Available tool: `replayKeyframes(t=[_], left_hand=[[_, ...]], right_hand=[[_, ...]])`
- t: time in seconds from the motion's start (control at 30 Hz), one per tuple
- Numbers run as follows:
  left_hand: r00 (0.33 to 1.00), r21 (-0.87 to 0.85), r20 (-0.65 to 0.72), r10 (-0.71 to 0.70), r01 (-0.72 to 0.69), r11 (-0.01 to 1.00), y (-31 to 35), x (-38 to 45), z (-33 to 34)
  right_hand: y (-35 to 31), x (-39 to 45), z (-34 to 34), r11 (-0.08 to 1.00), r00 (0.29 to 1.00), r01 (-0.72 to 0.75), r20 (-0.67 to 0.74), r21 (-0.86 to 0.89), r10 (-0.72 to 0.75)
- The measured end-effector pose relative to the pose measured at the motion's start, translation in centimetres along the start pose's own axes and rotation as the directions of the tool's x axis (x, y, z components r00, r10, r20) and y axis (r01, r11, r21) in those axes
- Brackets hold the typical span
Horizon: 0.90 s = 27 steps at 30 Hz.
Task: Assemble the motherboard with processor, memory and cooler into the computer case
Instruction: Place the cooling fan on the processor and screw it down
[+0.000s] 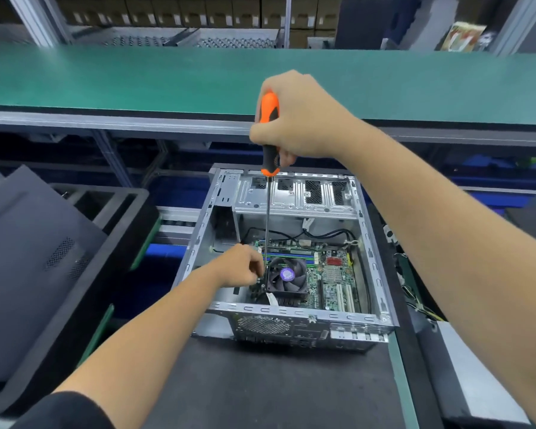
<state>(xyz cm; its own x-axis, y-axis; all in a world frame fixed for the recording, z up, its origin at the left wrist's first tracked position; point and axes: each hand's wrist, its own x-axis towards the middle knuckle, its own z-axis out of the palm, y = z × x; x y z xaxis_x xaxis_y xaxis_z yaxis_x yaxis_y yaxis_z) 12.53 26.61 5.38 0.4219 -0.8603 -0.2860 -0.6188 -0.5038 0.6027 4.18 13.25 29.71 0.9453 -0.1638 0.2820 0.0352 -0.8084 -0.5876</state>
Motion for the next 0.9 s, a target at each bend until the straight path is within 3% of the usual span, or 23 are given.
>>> replayKeyframes(t=[0.07,0.23,0.47,0.9], left_hand=[[0.998,0.088,0.064,-0.012,0.006,0.996,-0.4,0.1,0.3],[0.997,0.221,0.077,-0.010,-0.008,0.975,-0.4,0.4,0.6],[0.996,0.237,0.088,0.013,-0.034,0.971,0.3,0.5,0.7],[0.999,0.088,0.051,0.015,-0.020,0.996,0.1,0.5,0.7]], right_hand=[[0.1,0.0,0.4,1.000,1.000,-0.003,0.009,0.006,0.003],[0.5,-0.3,1.2,0.999,0.999,-0.024,0.037,0.042,0.022],[1.0,-0.7,1.2,0.998,0.998,-0.035,0.048,0.059,0.032],[0.7,-0.5,0.8,0.999,0.998,-0.026,0.067,0.040,0.023]])
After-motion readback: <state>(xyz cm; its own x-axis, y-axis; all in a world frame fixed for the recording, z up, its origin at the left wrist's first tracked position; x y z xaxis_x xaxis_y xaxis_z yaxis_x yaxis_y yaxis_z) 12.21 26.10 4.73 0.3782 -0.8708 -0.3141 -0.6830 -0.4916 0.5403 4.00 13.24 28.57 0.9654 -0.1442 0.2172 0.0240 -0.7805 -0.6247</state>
